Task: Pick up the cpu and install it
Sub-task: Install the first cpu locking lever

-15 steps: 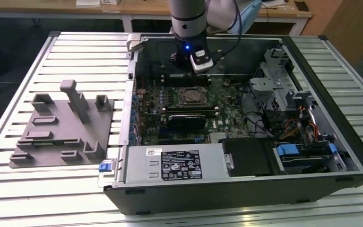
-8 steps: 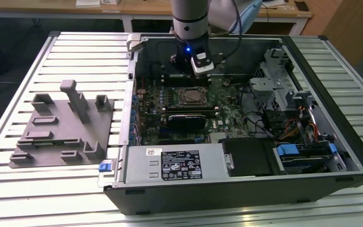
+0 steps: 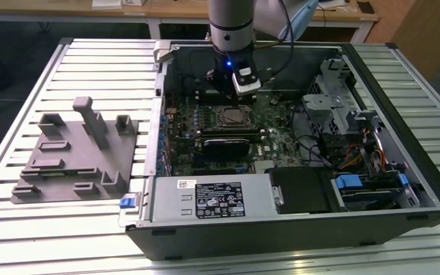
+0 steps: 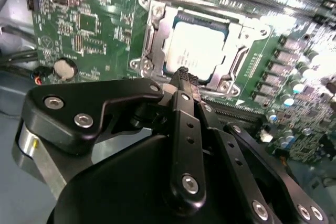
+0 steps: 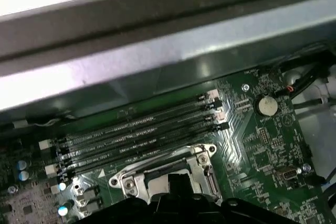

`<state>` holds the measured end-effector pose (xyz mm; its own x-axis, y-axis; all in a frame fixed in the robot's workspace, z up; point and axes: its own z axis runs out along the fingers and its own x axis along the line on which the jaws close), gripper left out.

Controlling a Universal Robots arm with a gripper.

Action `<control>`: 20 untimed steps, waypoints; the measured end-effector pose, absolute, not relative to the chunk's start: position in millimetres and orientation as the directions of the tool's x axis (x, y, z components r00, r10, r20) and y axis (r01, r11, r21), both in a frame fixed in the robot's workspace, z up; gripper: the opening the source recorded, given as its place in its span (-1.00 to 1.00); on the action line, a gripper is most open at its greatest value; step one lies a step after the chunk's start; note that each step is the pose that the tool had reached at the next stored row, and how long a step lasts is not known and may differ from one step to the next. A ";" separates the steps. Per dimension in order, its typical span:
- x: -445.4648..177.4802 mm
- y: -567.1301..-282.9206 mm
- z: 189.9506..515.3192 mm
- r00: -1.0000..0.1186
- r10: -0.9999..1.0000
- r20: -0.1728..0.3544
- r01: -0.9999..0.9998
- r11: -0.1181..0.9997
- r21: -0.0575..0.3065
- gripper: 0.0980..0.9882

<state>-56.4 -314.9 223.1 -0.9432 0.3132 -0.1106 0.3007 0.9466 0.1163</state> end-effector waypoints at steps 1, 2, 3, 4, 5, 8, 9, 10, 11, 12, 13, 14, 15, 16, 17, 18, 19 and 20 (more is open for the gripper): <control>-56.1 -315.6 223.1 -0.944 0.313 -0.109 0.301 0.947 0.112 -0.98; -55.7 -316.1 223.1 -0.944 0.312 -0.106 0.302 0.948 0.105 -0.98; -55.1 -316.2 223.2 -0.945 0.312 -0.099 0.303 0.948 0.098 -0.98; -54.4 -316.2 223.1 -0.946 0.312 -0.090 0.304 0.948 0.091 -0.98; -53.7 -316.2 223.1 -0.947 0.311 -0.080 0.305 0.949 0.084 -0.98; -51.2 -316.3 223.0 -0.949 0.311 -0.052 0.307 0.950 0.062 -0.98; -50.9 -316.6 222.9 -0.949 0.311 -0.048 0.308 0.949 0.059 -0.98; -50.7 -317.0 222.9 -0.949 0.312 -0.047 0.309 0.949 0.056 -0.98; -50.3 -317.2 222.9 -0.949 0.312 -0.046 0.310 0.949 0.054 -0.98; -50.4 -317.2 222.9 -0.949 0.313 -0.046 0.310 0.949 0.053 -0.98; -50.3 -317.3 222.9 -0.949 0.313 -0.046 0.310 0.949 0.053 -0.98; -50.3 -317.3 222.9 -0.949 0.313 -0.046 0.310 0.949 0.053 -0.98; -50.3 -317.2 222.9 -0.949 0.313 -0.046 0.310 0.949 0.053 -0.98; -50.3 -317.2 222.9 -0.949 0.313 -0.046 0.310 0.949 0.053 -0.98; -49.7 -317.2 222.8 -0.949 0.312 -0.046 0.310 0.949 0.053 -0.98; -48.3 -317.2 222.8 -0.949 0.312 -0.047 0.310 0.949 0.053 -0.98; -46.8 -317.2 222.8 -0.949 0.313 -0.046 0.310 0.949 0.053 -0.98; -45.3 -317.3 222.8 -0.949 0.312 -0.046 0.310 0.949 0.053 -0.98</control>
